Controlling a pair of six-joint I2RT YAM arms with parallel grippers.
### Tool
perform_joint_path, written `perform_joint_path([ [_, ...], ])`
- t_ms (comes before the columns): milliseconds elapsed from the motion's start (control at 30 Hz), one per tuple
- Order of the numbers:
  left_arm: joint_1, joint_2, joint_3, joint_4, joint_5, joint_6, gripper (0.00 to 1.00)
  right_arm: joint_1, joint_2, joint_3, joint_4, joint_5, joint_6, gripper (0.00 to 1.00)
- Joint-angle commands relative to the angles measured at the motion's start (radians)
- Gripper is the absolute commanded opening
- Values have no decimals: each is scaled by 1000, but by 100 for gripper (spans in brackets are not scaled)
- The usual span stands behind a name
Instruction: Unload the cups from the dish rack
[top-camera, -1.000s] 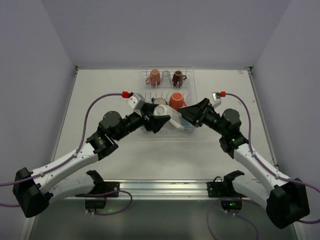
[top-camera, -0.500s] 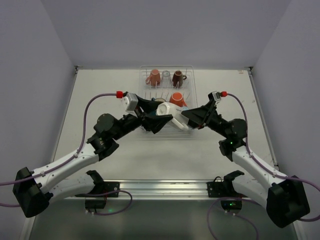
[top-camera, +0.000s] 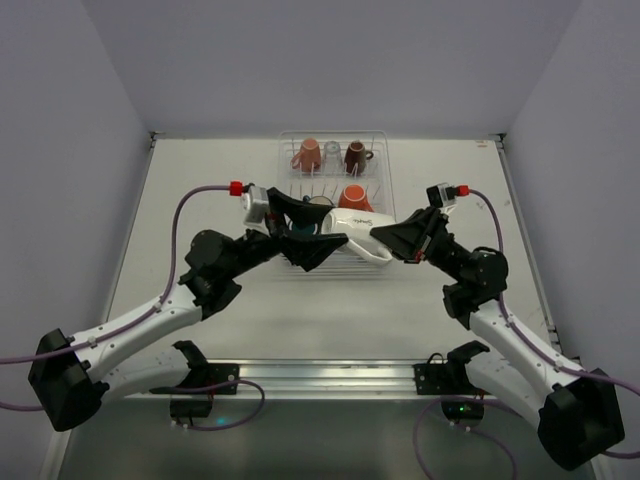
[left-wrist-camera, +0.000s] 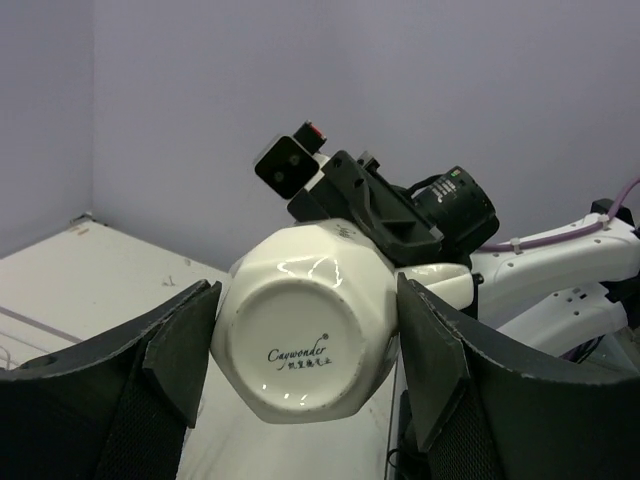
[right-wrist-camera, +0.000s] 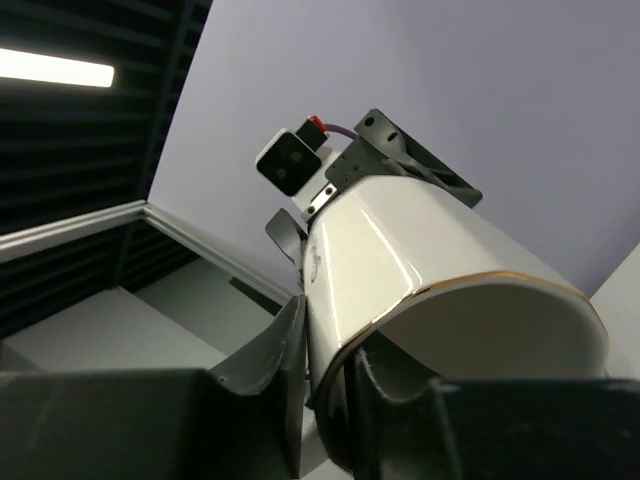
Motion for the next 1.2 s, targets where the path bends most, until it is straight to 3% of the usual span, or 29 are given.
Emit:
perform_joint_path([
  [0, 2, -18, 9, 31, 3, 30, 11, 7, -11, 8, 105, 44, -22, 14],
  [33, 2, -26, 6, 10, -3, 37, 15, 5, -6, 8, 112, 48, -23, 1],
  [67, 2, -35, 1, -9, -6, 41, 23, 7, -2, 10, 120, 53, -37, 0],
  [100, 2, -54, -10, -61, -17, 55, 42, 5, 8, 14, 125, 56, -46, 0],
  [167, 2, -77, -11, -130, -70, 70, 64, 5, 9, 22, 114, 68, -75, 0],
  [200, 2, -104, -13, -206, -96, 84, 79, 5, 5, 33, 62, 64, -98, 0],
  [267, 2, -133, -7, -291, -193, 101, 93, 7, -5, 82, -45, 56, -199, 0],
  [400, 0, -201, 47, -546, -333, 127, 100, 1, -28, 174, -339, 85, -391, 0],
  [567, 2, -246, 157, -811, -457, 162, 100, -70, -26, 347, -660, 136, -670, 0],
  [667, 2, -246, 222, -1034, -494, 187, 100, -133, 59, 578, -1160, 237, -971, 0],
  [733, 2, -243, 236, -1102, -518, 193, 100, -159, 122, 755, -1318, 344, -1163, 0],
  [867, 0, -246, 184, -1152, -528, 231, 100, -234, 378, 994, -1651, 663, -1338, 0],
  [967, 2, -243, 151, -1129, -532, 248, 100, -252, 585, 1191, -1797, 844, -1448, 0],
  [1000, 2, -246, 124, -1113, -531, 250, 100, -259, 636, 1296, -1834, 860, -1468, 0],
  [1167, 3, -232, 85, -1064, -498, 282, 100, -280, 883, 1501, -1966, 906, -1554, 0],
])
